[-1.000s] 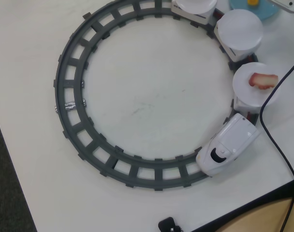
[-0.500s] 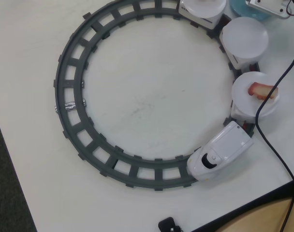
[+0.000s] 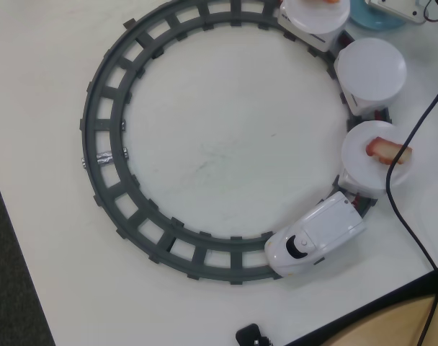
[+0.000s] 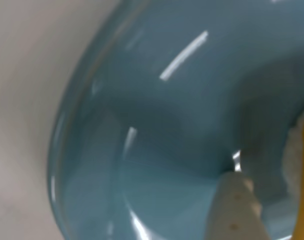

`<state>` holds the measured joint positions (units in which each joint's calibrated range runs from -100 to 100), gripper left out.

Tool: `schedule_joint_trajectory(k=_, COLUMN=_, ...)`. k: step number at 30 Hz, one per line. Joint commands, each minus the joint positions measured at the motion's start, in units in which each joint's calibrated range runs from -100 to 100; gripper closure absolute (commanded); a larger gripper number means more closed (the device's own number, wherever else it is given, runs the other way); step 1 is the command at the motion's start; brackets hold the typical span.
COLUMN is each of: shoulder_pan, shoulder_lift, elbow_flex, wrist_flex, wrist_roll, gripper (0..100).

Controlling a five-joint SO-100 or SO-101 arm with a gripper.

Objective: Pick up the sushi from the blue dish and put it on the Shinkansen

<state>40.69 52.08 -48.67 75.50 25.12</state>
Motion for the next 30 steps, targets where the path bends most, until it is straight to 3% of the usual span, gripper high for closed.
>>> schedule_joint_trajectory(k=1, shoulder_pan=-0.10, shoulder_lift=-0.43, elbow_flex=-1.51, wrist_flex=0.11, wrist_roll=0.15, gripper=95)
schedule_joint_trajectory(k=2, shoulder_pan=-0.10, shoulder_lift=-0.69, elbow_flex=-1.51, wrist_flex=0.19, wrist_roll=0.05, gripper=100)
schedule_joint_trajectory(k=14, shoulder_pan=-1.95, shoulder_lift=-25.65, elbow_flex=-1.51, wrist_flex=16.71, wrist_roll=-0.22, gripper=98)
schedule_joint_trajectory(k=21, shoulder_pan=-8.29, shoulder_lift=-40.85, elbow_flex=-0.16, wrist_flex=24.15, wrist_roll=-0.27, gripper=98)
schedule_joint_trajectory(k=30, shoulder_pan=-21.32, shoulder_lift=-49.37, elbow_flex=21.83, wrist_flex=24.15, wrist_roll=-0.48, gripper=98)
